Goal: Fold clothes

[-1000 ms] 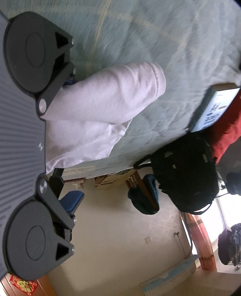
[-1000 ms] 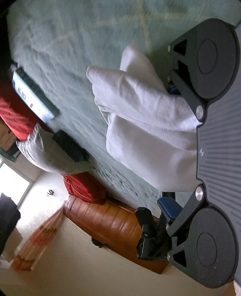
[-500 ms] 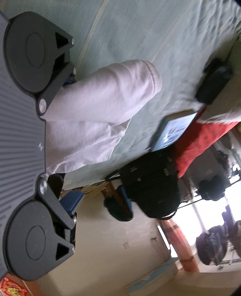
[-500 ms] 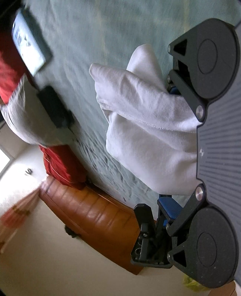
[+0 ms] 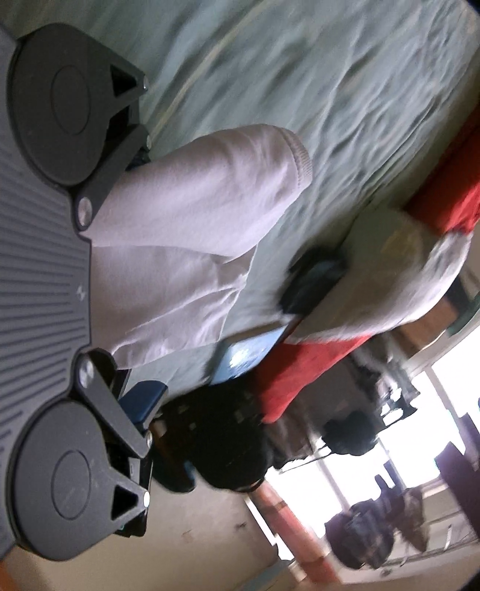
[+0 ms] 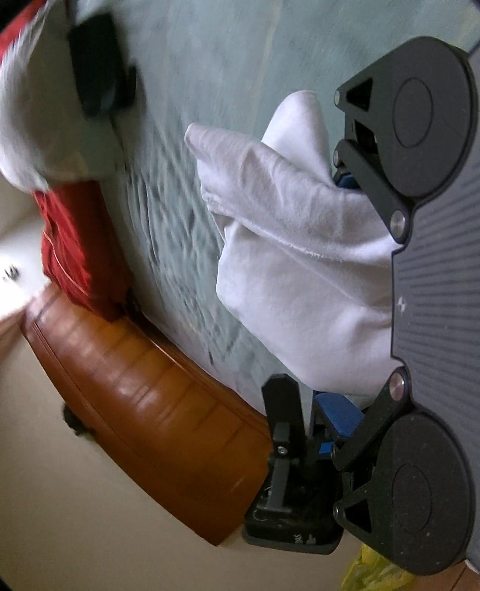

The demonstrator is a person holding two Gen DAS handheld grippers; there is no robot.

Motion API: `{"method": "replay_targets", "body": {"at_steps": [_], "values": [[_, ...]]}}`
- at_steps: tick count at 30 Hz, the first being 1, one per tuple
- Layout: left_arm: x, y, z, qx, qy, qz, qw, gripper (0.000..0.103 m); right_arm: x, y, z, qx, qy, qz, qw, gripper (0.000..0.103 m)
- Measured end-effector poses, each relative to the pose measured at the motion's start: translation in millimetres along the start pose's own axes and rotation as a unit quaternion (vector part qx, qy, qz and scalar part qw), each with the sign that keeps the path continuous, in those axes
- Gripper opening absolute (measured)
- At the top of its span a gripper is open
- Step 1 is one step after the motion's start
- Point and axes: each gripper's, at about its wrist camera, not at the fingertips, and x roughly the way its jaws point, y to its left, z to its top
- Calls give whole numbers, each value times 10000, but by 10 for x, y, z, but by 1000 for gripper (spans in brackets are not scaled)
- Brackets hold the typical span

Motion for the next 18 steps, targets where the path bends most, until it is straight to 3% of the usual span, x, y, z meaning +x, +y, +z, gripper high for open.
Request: {"method": "replay_targets", "body": {"at_steps": [9, 18], "values": [[-558, 689, 668, -110, -587, 738, 9955, 102, 1116, 582, 216, -627, 8, 197, 9978, 103], [-500, 1423, 921, -580, -781, 1480, 9842, 102, 1744, 652, 1, -286, 373, 462, 9978, 103]]}}
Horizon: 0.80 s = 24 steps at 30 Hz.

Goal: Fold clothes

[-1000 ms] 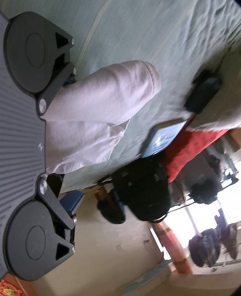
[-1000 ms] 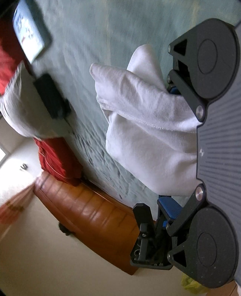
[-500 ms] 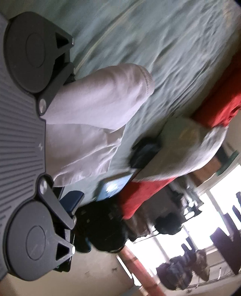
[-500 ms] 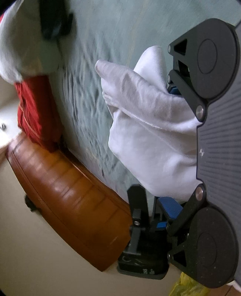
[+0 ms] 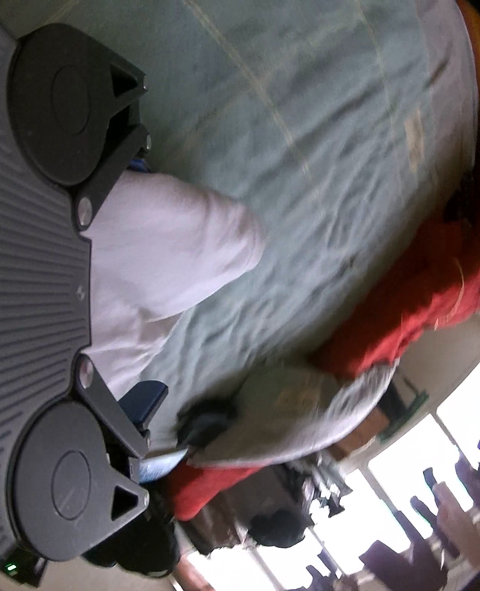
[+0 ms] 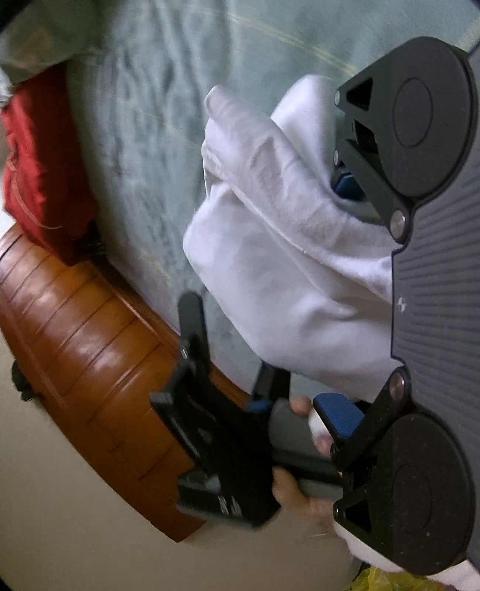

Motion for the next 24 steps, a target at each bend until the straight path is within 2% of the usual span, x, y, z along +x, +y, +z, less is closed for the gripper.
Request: {"method": "replay_targets", "body": {"at_steps": [4, 6, 8, 10, 13, 15, 19, 21, 23, 24], "values": [[53, 195, -11, 58, -183, 461, 9988, 102, 57, -62, -131, -68, 64, -19, 10000, 103], [-82, 200, -46, 262, -516, 579, 9966, 102, 25, -195, -159, 69, 77, 27, 9999, 103], [-262, 179, -105, 377, -865, 539, 9941, 102, -51, -436, -190, 517, 12, 118, 9986, 103], [-389, 148, -191, 536, -1015, 233, 9931, 102, -112, -685, -214, 1018, -91, 239, 9945, 103], [-435, 150, -388, 620, -927, -238, 9935, 102, -104, -1035, -229, 1933, -276, 601, 9789, 103], [-422, 170, -471, 631, -837, -325, 9940, 102, -98, -1120, -181, 2220, -578, 825, 9698, 103], [-419, 197, -620, 721, -822, -466, 9929, 102, 70, -1146, -14, 2418, -667, 844, 9643, 103], [-414, 242, -670, 710, -768, -504, 9932, 102, 107, -1083, 76, 2007, -717, 588, 9753, 90], [-406, 294, -693, 679, -692, -467, 9942, 102, 52, -960, 122, 1328, -804, 296, 9874, 48], [-407, 315, -705, 647, -658, -441, 9948, 102, 25, -899, 144, 986, -846, 149, 9914, 36]]}}
